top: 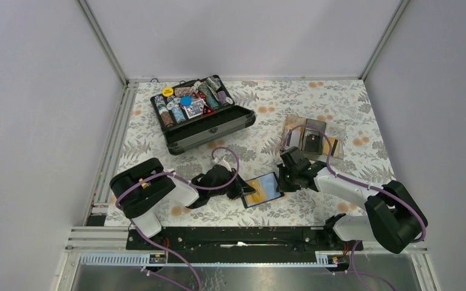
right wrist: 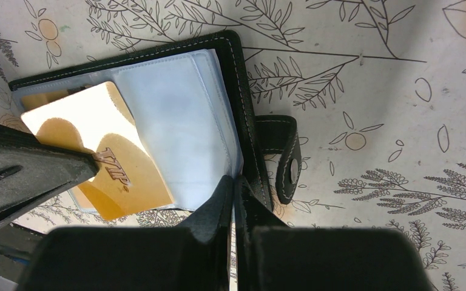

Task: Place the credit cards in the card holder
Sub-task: Insert the credit card into the card holder.

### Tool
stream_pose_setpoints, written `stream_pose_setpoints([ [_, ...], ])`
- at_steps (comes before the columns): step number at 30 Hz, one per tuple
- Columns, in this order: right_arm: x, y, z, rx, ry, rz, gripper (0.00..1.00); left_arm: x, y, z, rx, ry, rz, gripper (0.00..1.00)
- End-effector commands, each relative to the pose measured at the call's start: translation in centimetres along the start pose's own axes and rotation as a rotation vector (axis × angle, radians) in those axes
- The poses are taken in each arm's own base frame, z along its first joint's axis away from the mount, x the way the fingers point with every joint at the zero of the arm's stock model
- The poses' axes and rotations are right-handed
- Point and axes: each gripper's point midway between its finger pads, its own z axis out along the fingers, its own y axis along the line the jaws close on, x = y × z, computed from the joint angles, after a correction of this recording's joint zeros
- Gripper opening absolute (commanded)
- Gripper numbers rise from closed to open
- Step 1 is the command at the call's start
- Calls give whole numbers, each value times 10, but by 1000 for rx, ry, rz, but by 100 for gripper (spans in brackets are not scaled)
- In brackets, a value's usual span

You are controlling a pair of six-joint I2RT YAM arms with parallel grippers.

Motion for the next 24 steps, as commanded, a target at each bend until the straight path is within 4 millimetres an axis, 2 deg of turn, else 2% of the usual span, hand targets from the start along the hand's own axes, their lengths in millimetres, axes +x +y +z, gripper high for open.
stream_pose_setpoints([
  [1, 2, -10, 7, 43, -1, 14, 0, 11, 33, 0, -114, -12, -21, 0],
  [9, 2, -9, 7, 41, -3, 14, 0, 16, 26, 8, -74, 21, -6, 0],
  [16, 2, -9, 6, 37, -5, 16, 0, 15, 28, 9, -74, 15, 30, 0],
  [24, 3, -9, 6, 36, -2, 22, 0, 14, 16, 13, -19, 19, 43, 0],
])
